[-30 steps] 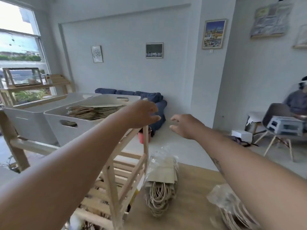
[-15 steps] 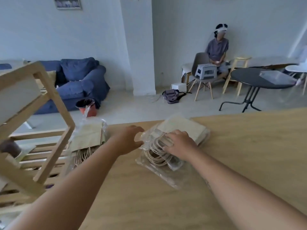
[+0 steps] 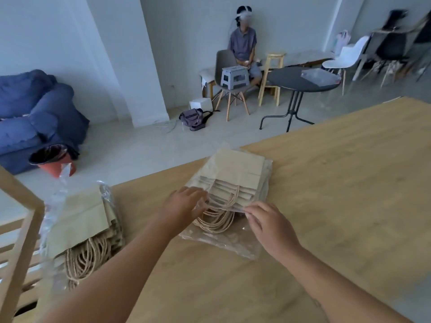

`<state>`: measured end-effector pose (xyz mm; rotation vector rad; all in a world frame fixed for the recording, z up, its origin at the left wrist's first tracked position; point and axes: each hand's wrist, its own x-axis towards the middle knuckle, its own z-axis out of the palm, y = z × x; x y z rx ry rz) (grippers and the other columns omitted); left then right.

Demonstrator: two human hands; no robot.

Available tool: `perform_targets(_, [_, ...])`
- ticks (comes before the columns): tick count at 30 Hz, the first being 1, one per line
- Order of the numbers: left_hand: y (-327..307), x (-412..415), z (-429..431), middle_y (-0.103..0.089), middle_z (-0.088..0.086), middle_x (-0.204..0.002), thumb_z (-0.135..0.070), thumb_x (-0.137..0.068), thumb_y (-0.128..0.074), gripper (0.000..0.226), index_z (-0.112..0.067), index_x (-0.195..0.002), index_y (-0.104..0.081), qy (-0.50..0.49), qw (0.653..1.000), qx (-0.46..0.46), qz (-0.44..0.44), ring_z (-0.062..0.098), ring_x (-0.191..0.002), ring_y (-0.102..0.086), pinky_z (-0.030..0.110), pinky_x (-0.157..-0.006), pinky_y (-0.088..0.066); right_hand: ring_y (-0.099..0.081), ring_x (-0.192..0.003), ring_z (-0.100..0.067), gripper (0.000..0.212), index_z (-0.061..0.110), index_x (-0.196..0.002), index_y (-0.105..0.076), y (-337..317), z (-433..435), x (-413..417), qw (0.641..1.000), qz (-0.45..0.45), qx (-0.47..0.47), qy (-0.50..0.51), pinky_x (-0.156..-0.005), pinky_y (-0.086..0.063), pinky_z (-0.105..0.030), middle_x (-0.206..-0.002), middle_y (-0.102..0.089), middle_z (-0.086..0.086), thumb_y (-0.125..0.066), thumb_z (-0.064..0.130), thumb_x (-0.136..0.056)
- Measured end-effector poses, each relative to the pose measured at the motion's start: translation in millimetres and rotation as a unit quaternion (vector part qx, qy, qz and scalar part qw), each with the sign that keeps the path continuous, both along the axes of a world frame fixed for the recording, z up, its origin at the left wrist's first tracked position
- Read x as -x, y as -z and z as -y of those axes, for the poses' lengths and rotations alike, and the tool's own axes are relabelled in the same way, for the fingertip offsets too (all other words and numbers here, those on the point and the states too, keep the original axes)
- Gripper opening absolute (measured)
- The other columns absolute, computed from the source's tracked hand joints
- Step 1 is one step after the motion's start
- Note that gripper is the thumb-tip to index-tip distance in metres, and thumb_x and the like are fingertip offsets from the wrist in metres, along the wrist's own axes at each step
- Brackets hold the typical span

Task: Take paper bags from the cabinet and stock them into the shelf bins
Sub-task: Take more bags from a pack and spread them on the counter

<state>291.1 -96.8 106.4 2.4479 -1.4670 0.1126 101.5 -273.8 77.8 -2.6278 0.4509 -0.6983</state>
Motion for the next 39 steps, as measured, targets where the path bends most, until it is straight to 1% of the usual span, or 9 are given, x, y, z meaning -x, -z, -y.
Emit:
perform_targets(4, [-24.1, -14.8, 7.7, -0.076, 0.004, -0.089, -0.039, -0.093, -0.049, 0.038, -0.012, -0.094, -0.076, 0.058, 0.992, 0.104, 0.04, 0.028, -0.081, -0.07, 0.038, -0.068, -0.057, -0.055, -0.11, -0.014, 0.042, 0.019, -0.13, -0.057, -3.9, -8.3, -2.2, 0.987, 0.027, -0.089, 0.129, -0.08, -0.051, -0.032, -0.118, -0.06, 0.005, -0.067, 0.028, -0.09])
perform_targets(7, [-53.4, -26.0, 20.4, -0.075, 0.004, -0.093, -0.035, -0.097, -0.055, 0.029, -0.014, -0.099, -0.075, 0.047, 0.991, 0.122, 0.021, 0.027, -0.089, -0.066, 0.04, -0.068, -0.055, -0.058, -0.103, -0.022, 0.037, 0.014, -0.118, -0.057, 9.3, -30.2, -0.4, 0.953, 0.063, -0.169, 0.243, -0.073, -0.049, -0.032, -0.109, -0.06, 0.0, -0.07, 0.027, -0.086])
perform_targets(12, [-91.8, -43.9, 42.2, -0.074, 0.001, -0.101, -0.033, -0.098, -0.055, 0.023, -0.021, -0.107, -0.073, 0.059, 0.99, 0.124, 0.019, 0.022, -0.097, -0.064, 0.043, -0.075, -0.055, -0.058, -0.109, -0.021, 0.054, 0.012, -0.121, -0.057, 25.3, -67.8, -23.3, 0.995, -0.041, 0.071, 0.048, -0.094, -0.053, -0.038, -0.115, -0.062, -0.002, -0.068, 0.046, -0.081])
perform_targets(16, [-104.2, -49.8, 49.4, -0.074, -0.001, -0.101, -0.03, -0.098, -0.055, 0.021, -0.021, -0.107, -0.072, 0.066, 0.991, 0.113, 0.016, 0.021, -0.094, -0.063, 0.041, -0.074, -0.054, -0.022, -0.148, -0.034, 0.099, 0.01, -0.149, -0.03, 6.5, -83.1, -70.2, 0.975, -0.208, 0.069, 0.041, -0.122, -0.015, -0.049, -0.152, -0.039, -0.009, -0.067, 0.065, -0.075])
perform_targets(21, [-104.9, -53.1, 48.9, -0.074, 0.001, -0.1, -0.028, -0.098, -0.055, 0.022, -0.018, -0.106, -0.072, 0.063, 0.992, 0.113, 0.003, 0.022, -0.091, -0.065, 0.043, -0.075, -0.055, -0.057, -0.102, -0.023, 0.035, 0.016, -0.109, -0.054, -12.4, -87.2, -91.6, 0.951, -0.295, 0.078, 0.044, -0.12, -0.016, -0.046, -0.09, -0.063, 0.002, -0.064, 0.042, -0.087])
perform_targets(26, [-97.3, -56.3, 41.8, -0.075, -0.001, -0.102, -0.029, -0.098, -0.055, 0.022, -0.018, -0.105, -0.073, 0.048, 0.992, 0.113, -0.018, 0.021, -0.093, -0.066, 0.042, -0.077, -0.055, -0.033, -0.053, -0.013, 0.014, 0.017, -0.085, -0.04, -17.5, -79.1, -86.0, 0.958, -0.284, 0.049, 0.004, -0.099, -0.035, -0.039, -0.062, -0.039, 0.007, -0.051, 0.024, -0.091])
perform_targets(32, [-89.3, -55.9, 38.6, -0.073, 0.001, -0.102, -0.03, -0.099, -0.054, 0.022, -0.018, -0.106, -0.072, 0.033, 0.995, 0.095, -0.028, 0.022, -0.094, -0.064, 0.042, -0.078, -0.055, -0.06, -0.081, -0.028, 0.023, 0.02, -0.088, -0.036, -41.7, -58.4, -67.3, 0.97, -0.243, -0.024, -0.008, -0.075, -0.039, -0.035, -0.082, -0.062, -0.002, -0.056, 0.031, -0.092])
perform_targets(35, [-85.6, -51.8, 38.9, -0.073, -0.001, -0.103, -0.031, -0.099, -0.055, 0.022, -0.019, -0.107, -0.072, 0.037, 0.994, 0.084, -0.051, 0.021, -0.095, -0.064, 0.041, -0.08, -0.054, -0.069, -0.097, -0.016, 0.03, 0.025, -0.077, -0.037, -69.7, -41.9, -44.7, 0.976, -0.207, -0.057, -0.035, -0.099, -0.041, -0.035, -0.102, -0.071, 0.011, -0.062, 0.024, -0.092])
perform_targets(39, [-79.7, -38.6, 48.2, -0.073, -0.002, -0.108, -0.034, -0.099, -0.054, 0.024, -0.023, -0.111, -0.072, 0.019, 0.994, 0.068, -0.077, 0.021, -0.1, -0.063, 0.042, -0.084, -0.053, -0.059, -0.069, -0.022, 0.026, 0.029, -0.077, -0.048, -123.9, 0.4, -17.8, 0.985, -0.174, -0.023, -0.004, -0.06, -0.043, -0.03, -0.074, -0.059, 0.005, -0.064, 0.014, -0.089])
